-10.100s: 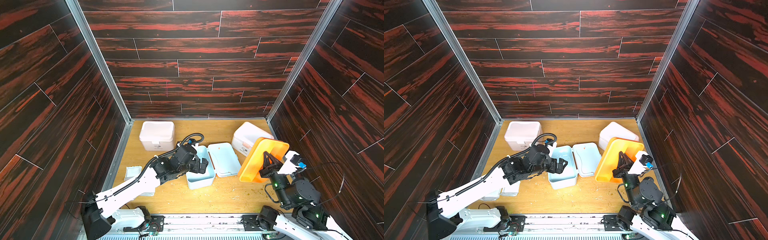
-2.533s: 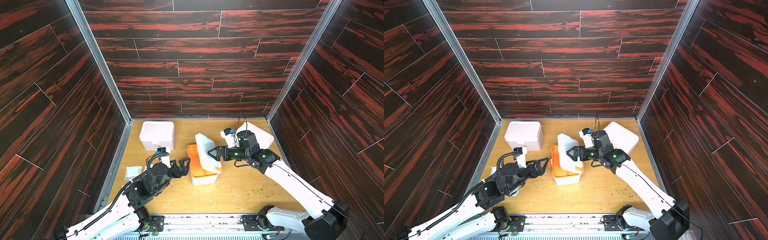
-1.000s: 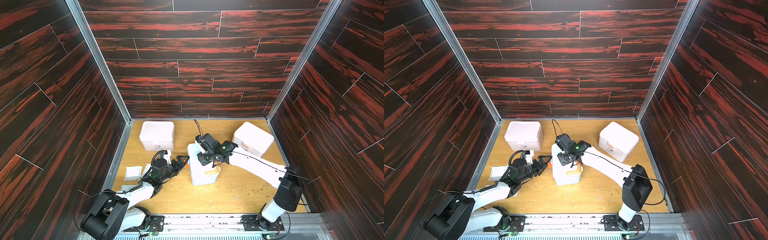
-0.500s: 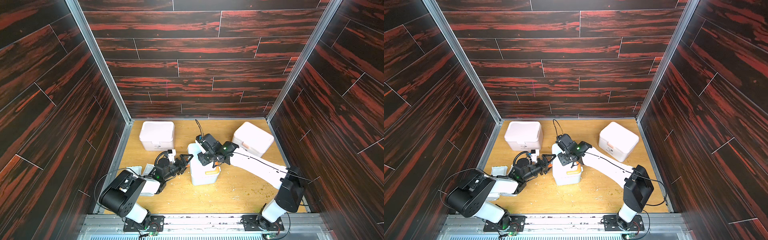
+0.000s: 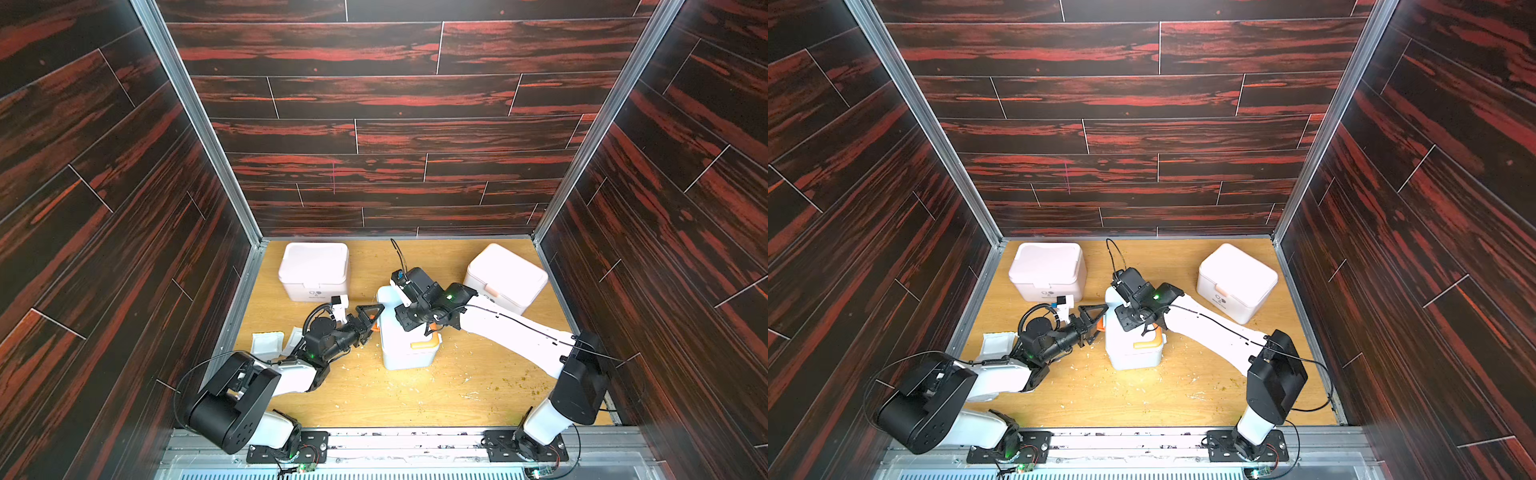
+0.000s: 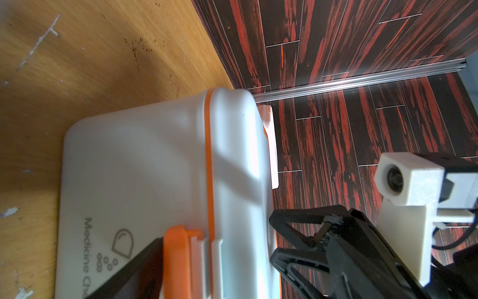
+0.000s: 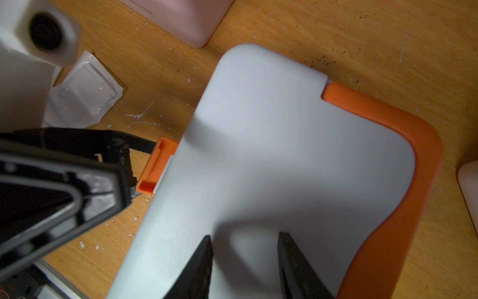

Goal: Open first aid kits and take out gauze
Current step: Close the fastener on the first aid kit.

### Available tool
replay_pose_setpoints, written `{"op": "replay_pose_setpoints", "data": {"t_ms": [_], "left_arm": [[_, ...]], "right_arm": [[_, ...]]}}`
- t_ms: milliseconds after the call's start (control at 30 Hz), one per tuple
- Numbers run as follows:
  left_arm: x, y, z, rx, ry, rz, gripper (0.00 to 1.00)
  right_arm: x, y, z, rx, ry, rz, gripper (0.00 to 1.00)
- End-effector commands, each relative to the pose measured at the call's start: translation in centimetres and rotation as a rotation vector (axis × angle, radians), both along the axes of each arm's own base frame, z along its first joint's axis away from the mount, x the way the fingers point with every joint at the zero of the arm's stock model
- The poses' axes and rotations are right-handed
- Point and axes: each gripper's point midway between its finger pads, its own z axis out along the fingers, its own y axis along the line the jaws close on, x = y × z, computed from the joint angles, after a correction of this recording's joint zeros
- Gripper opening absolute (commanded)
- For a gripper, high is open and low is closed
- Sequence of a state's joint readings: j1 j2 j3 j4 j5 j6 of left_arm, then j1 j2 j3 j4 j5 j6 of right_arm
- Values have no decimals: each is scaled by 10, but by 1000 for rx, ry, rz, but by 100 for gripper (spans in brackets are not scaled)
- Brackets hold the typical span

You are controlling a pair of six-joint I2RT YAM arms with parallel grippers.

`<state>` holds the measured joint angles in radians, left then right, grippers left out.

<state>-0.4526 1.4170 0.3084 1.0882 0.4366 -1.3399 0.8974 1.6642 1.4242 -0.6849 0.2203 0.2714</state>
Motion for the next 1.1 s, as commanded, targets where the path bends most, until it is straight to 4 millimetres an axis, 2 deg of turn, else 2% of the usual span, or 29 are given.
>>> {"op": "replay_pose_setpoints", "data": {"t_ms": [0, 333, 733, 1067], "left_arm": [[-5, 2, 19, -9, -65, 0, 100], [-7, 9, 14, 32, -52, 33, 100], [-3, 9, -21, 101, 62, 41, 100], [4, -8, 4, -56, 10, -13, 100]], "right_arm": [[-26, -16, -35, -92, 133, 18, 44], [-27, -16, -36, -87, 136, 22, 43], [-29, -15, -35, -70, 136, 28, 43], [-30, -15, -36, -69, 138, 27, 43]]}}
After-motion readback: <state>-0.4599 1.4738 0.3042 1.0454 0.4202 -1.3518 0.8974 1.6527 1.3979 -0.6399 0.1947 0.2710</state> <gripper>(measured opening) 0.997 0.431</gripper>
